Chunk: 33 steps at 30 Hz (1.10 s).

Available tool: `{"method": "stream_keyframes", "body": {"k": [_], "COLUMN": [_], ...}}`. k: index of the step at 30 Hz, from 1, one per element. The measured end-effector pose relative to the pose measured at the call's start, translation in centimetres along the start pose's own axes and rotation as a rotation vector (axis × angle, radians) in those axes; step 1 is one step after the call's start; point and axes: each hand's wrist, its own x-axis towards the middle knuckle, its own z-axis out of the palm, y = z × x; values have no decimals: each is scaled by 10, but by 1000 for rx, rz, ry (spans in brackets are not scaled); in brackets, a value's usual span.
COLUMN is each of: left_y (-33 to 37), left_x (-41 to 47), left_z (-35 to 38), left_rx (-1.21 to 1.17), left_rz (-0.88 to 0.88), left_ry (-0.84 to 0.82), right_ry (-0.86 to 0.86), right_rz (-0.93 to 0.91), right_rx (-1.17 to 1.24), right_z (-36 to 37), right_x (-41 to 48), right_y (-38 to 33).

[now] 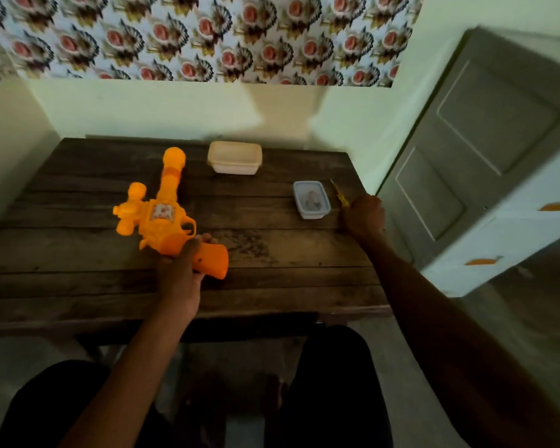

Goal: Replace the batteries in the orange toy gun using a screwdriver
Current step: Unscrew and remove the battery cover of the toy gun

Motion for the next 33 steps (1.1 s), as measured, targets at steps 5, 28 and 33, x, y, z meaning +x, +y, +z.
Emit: {"method": "stream_keyframes", "body": {"k": [5,28,33], "left_y": [-3,65,67], "left_x": [3,-4,1], "left_z": [-1,-64,-77], "left_rx": [-6,-202,-193], "left_rz": [2,-54,-63], "left_ry": [5,20,2], "right_ry": [18,-229,-271], "right_rz": [35,-1104,-1249], "right_rx": [-37,-192,-254], "right_z": [-11,-24,-21], "right_x": [-2,-198,-203], "right_y": [-7,-196,-222]}}
